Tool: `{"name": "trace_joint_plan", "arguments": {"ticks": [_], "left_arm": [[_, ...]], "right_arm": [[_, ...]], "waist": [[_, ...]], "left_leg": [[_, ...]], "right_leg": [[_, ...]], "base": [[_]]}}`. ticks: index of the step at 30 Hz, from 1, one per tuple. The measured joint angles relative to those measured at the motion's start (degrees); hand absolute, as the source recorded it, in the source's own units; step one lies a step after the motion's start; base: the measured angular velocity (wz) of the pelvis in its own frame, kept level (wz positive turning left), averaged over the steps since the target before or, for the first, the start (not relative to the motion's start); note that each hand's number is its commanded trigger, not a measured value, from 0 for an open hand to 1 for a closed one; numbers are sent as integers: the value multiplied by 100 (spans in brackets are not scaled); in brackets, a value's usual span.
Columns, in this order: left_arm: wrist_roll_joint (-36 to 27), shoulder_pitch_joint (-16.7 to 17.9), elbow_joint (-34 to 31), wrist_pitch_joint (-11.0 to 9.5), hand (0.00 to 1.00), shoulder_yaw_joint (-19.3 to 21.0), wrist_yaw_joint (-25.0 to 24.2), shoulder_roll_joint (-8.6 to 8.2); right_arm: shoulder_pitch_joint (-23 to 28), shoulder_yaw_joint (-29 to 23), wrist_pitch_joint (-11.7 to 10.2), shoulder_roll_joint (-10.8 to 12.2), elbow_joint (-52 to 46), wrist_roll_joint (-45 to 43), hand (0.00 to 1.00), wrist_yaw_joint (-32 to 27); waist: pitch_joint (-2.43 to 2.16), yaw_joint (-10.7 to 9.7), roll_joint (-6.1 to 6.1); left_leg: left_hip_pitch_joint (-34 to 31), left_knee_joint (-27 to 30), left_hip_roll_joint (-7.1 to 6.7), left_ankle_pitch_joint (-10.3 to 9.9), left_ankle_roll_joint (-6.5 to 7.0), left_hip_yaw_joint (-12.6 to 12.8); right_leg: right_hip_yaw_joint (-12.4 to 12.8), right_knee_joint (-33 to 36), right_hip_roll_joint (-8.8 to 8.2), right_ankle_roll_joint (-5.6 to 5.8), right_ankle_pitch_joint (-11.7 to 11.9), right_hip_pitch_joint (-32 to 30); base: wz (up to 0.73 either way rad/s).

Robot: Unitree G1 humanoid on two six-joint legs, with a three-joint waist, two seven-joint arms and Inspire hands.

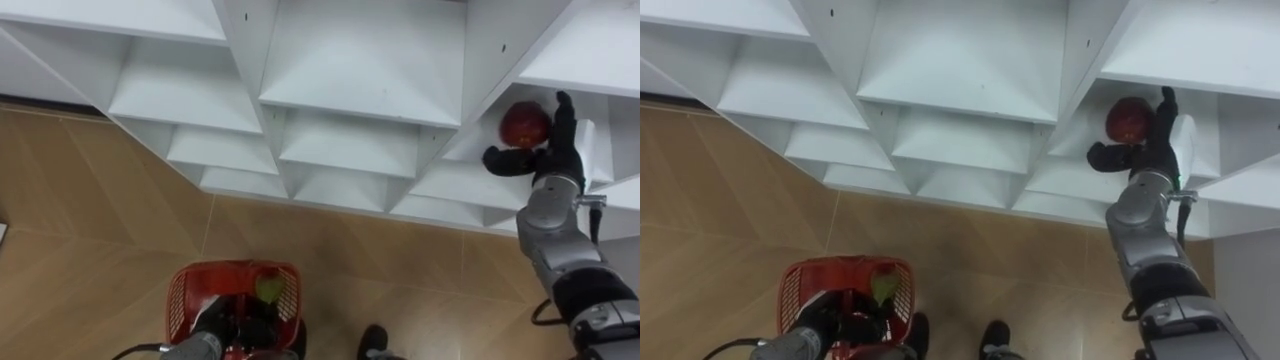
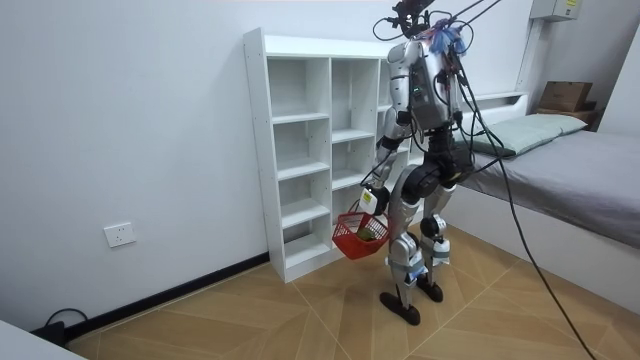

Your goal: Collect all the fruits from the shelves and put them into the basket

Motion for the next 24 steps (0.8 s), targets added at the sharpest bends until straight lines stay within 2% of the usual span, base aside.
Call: {"name": "trace_joint_plan", "arguments": {"ticks": [15,16,17,18,19,24], "left_arm": [[-11,-8,6,15,100,-12,1,-3],[-15,-8,6,16,100,-11,3,-3],[-18,-6,6,20,100,-10,5,-3],[-18,-4,5,26,100,-10,9,-3],[-18,-3,5,27,100,-10,15,-3],[-21,13,1,25,100,-9,44,-9]], "right_arm": [[-89,471,44,7,-80,-7,0,294],[-89,476,45,7,-80,-8,4,310],[-89,480,51,8,-80,-9,55,348],[-90,480,88,15,-86,-41,67,365],[-91,480,108,21,-86,-61,100,369],[-115,473,163,53,-87,-79,100,421]], "waist": [[-18,127,-3],[-18,128,-3],[-18,131,-4],[-18,131,-5],[-19,131,-5],[-38,130,-34]], "left_leg": [[23,1,-5,85,-17,-18],[23,1,-6,90,-18,-19],[21,2,-6,104,-20,-20],[23,3,-8,116,-21,-17],[25,3,-9,121,-21,-15],[22,3,-10,141,-24,-17]], "right_leg": [[-49,77,-28,-44,30,5],[-51,80,-29,-48,33,5],[-51,89,-30,-55,37,4],[-44,98,-33,-59,39,3],[-40,101,-34,-60,40,3],[-39,147,-39,-67,42,2]], "base": [[0],[0],[0],[0],[0],[0]]}}
